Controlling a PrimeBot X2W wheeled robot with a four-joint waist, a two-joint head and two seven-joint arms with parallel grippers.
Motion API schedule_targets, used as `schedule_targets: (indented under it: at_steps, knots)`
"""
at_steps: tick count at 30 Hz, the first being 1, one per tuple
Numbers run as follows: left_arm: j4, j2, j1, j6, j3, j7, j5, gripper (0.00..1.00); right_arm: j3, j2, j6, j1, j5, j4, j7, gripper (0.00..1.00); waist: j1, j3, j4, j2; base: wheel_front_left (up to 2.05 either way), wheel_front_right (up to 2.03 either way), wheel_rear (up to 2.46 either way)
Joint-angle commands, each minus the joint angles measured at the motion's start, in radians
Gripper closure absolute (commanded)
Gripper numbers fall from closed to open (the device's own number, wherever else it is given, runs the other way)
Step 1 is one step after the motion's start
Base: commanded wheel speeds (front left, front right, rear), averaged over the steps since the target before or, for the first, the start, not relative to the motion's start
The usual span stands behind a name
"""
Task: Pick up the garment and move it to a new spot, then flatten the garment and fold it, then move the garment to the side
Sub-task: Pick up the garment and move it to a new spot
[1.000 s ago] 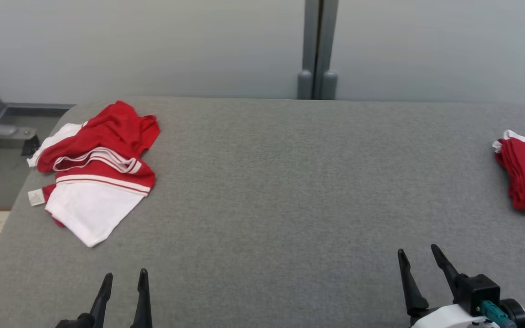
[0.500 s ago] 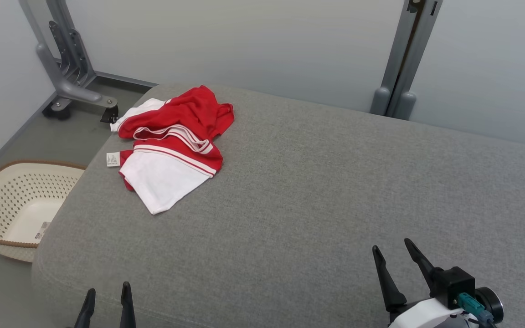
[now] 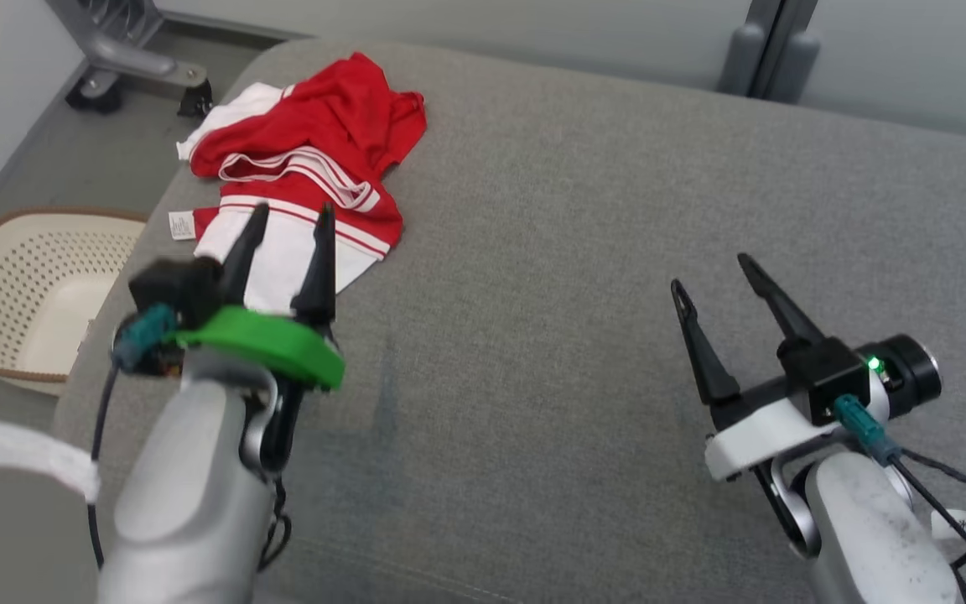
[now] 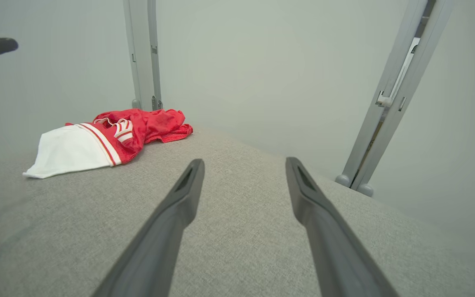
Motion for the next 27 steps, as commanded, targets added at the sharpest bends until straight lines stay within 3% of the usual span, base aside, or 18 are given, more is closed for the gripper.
schedule_targets:
  at_steps: [1, 8, 14, 17, 18, 19, 27]
  knots:
    - [0.033, 0.008, -0.112, 0.000, -0.030, 0.019, -0.050, 0.00, 0.006, -0.018, -0.001, -0.052, -0.013, -0.015, -0.003, 0.00, 0.0000, 0.399, -0.128, -0.0001, 0.00, 0.00, 0.00]
    - [0.293, 0.055, -0.436, 0.001, -0.055, 0.078, -0.219, 0.00, 0.003, -0.045, -0.001, -0.119, -0.037, -0.047, -0.003, 0.00, 0.0000, 0.551, -0.152, -0.0001, 0.00, 0.00, 0.00]
    - [0.568, 0.115, -0.546, 0.032, -0.040, 0.129, -0.217, 0.00, -0.025, -0.021, -0.002, -0.113, -0.026, -0.067, 0.000, 0.00, 0.0000, 0.532, -0.202, -0.0001, 0.00, 0.00, 0.00]
    - [0.643, 0.122, -0.562, 0.026, -0.040, 0.159, -0.226, 0.00, -0.040, -0.018, -0.002, -0.095, -0.021, -0.062, 0.001, 0.00, 0.0000, 0.507, -0.214, -0.0001, 0.00, 0.00, 0.00]
    - [0.661, 0.121, -0.560, 0.022, -0.041, 0.157, -0.229, 0.60, -0.040, -0.013, -0.002, -0.088, -0.018, -0.057, 0.003, 0.00, 0.0000, 0.494, -0.217, -0.0001, 0.00, 0.00, 0.00]
    - [0.674, 0.124, -0.562, 0.020, -0.046, 0.151, -0.225, 1.00, -0.039, -0.010, -0.002, -0.082, -0.016, -0.051, 0.004, 0.00, 0.0000, 0.484, -0.220, -0.0001, 0.00, 0.00, 0.00]
    - [0.650, 0.117, -0.554, 0.001, -0.081, 0.048, -0.218, 1.00, -0.033, 0.027, -0.002, -0.027, 0.023, -0.024, 0.004, 0.00, 0.0000, 0.352, -0.227, -0.0001, 0.00, 0.00, 0.00]
